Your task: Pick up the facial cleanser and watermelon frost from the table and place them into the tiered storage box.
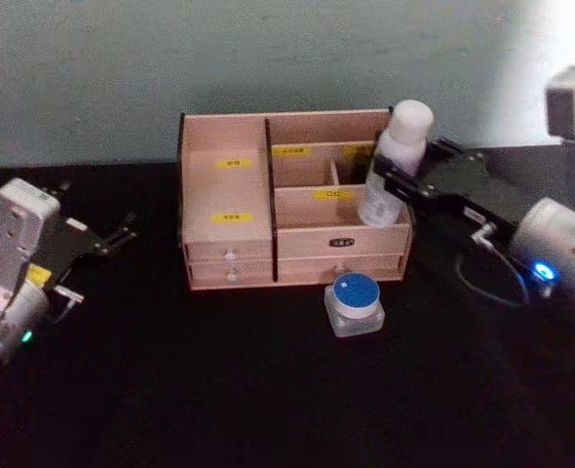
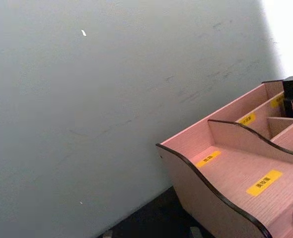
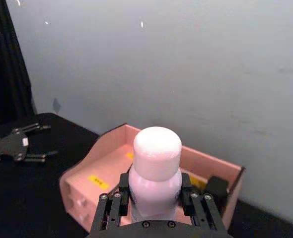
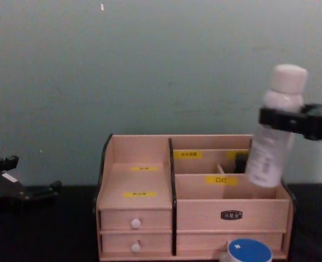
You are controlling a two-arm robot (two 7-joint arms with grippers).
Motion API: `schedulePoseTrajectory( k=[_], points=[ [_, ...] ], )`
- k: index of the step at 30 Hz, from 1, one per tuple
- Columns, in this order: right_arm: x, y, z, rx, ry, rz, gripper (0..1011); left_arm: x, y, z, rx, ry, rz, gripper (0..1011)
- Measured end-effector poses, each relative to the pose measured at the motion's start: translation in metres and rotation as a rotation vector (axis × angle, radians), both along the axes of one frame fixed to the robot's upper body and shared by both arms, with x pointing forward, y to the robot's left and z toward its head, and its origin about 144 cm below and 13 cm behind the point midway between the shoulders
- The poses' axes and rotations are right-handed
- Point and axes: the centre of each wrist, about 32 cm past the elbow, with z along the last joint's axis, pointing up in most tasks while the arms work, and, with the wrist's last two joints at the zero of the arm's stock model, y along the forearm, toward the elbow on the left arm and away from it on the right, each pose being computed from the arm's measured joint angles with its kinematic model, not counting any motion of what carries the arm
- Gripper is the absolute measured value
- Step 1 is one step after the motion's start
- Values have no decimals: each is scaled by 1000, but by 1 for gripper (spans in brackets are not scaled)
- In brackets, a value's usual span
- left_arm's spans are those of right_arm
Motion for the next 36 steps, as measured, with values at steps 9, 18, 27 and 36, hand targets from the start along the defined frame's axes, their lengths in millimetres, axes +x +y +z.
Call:
schedulePoseTrajectory(
  k=[9,18,27,36],
  points=[
    [43,26,10,-26,-4,10,590,0,0,0,0,0,0,1002],
    [78,47,14,-33,20,15,590,0,0,0,0,0,0,1001],
    [99,57,10,-39,54,0,590,0,0,0,0,0,0,1001],
    [112,62,8,-43,66,-14,590,0,0,0,0,0,0,1001]
  ],
)
